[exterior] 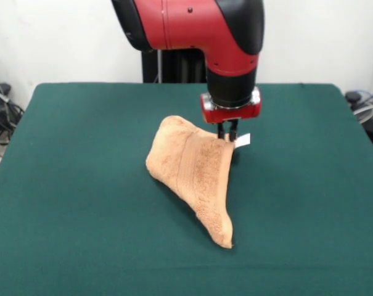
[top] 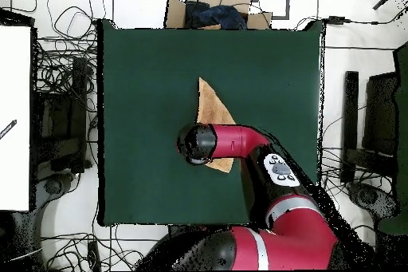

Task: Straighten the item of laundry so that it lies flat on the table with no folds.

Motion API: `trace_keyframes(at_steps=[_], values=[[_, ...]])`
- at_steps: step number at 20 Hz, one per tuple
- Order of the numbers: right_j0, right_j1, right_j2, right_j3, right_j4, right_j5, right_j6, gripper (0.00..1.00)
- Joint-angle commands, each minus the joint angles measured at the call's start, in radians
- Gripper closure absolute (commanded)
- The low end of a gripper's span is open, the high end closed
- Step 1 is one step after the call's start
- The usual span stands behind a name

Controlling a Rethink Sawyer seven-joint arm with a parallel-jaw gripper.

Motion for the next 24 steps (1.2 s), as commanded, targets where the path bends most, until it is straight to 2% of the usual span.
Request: trace_keyframes(at_steps=[1,18,24], values=[[0.019,-0.006,-0.030,-0.024,-0.058,-0.089,0.098,0.00],[0.050,-0.018,-0.055,0.014,-0.050,-0.103,0.136,0.00],[0.066,0.017,-0.058,0.017,-0.039,-0.140,0.147,0.00]])
